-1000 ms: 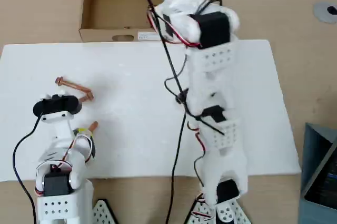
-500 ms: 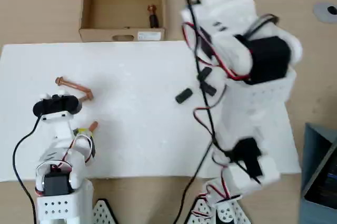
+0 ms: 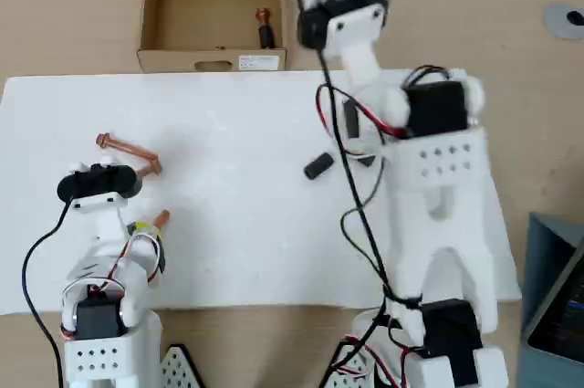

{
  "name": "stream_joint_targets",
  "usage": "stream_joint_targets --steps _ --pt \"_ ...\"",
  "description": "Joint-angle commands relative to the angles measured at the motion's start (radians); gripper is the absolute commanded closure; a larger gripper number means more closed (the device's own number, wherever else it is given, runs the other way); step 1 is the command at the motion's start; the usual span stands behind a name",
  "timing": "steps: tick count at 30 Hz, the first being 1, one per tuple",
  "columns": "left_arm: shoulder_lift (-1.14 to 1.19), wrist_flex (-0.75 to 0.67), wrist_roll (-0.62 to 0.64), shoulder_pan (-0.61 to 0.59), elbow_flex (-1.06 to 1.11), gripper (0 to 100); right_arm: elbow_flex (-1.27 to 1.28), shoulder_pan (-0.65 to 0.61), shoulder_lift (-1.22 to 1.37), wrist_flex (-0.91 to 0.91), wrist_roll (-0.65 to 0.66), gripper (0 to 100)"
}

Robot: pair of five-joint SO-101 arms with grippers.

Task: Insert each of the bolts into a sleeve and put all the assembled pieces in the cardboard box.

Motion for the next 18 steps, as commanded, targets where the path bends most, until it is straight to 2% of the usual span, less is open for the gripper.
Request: stream_joint_targets --steps 1,5,11,15,18 --pt "-0.007 -0.015 -0.006 -0.009 -0.005 100 0.113 0.018 -0.035 -0.035 0.091 99.0" --pt "-0.007 -0.015 -0.006 -0.009 -0.005 100 0.206 0.064 -0.035 -0.140 0.336 99.0" --pt "-0.007 -0.015 -0.003 -0.009 -0.003 100 0.349 0.136 -0.005 -0.238 0.577 99.0" --pt "-0.007 -0.015 -0.005 -0.009 -0.003 100 0.375 0.143 0.073 -0.272 0.667 98.4" --pt "-0.007 -0.014 -0.006 -0.009 -0.003 100 0.375 0.150 0.131 -0.318 0.686 92.5"
